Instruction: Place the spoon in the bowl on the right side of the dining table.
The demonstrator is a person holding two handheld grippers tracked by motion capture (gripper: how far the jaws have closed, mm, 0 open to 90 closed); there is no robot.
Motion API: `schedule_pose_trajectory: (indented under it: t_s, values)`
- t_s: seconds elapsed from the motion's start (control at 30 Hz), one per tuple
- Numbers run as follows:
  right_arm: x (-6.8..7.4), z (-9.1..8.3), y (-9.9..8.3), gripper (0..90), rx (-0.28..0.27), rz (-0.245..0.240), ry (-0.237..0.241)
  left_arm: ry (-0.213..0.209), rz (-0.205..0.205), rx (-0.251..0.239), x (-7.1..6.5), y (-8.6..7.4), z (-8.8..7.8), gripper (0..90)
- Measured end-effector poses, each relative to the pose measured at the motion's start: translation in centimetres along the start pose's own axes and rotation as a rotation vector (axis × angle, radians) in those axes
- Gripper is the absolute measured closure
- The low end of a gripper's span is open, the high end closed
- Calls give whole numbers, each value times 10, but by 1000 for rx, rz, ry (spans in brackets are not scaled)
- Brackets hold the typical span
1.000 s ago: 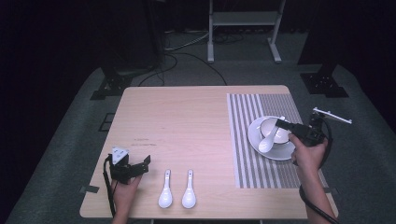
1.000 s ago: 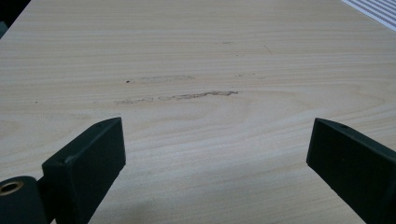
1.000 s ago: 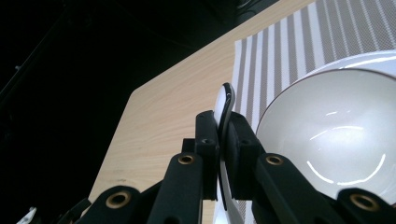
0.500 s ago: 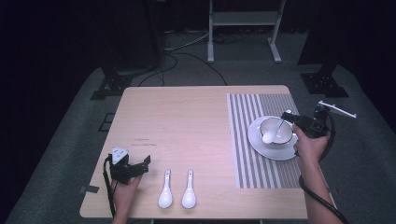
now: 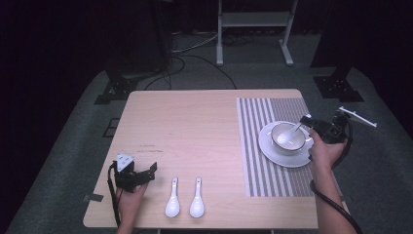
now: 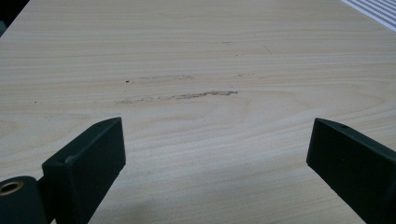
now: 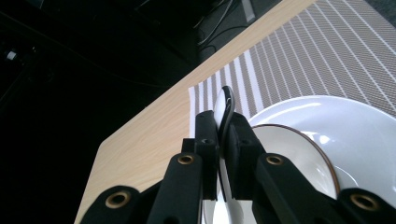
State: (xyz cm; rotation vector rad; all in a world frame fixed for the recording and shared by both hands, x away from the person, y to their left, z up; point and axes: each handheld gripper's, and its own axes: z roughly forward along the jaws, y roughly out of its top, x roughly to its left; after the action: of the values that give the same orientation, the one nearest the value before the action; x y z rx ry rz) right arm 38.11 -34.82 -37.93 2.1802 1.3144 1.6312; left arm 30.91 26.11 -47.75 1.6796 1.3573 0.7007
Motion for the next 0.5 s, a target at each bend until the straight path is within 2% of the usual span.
schedule_pose_trajectory:
  t_s: [0.5]
  values:
    - [-16, 5, -8, 839, 14, 16, -32, -1, 2, 1, 0, 0, 0, 33]
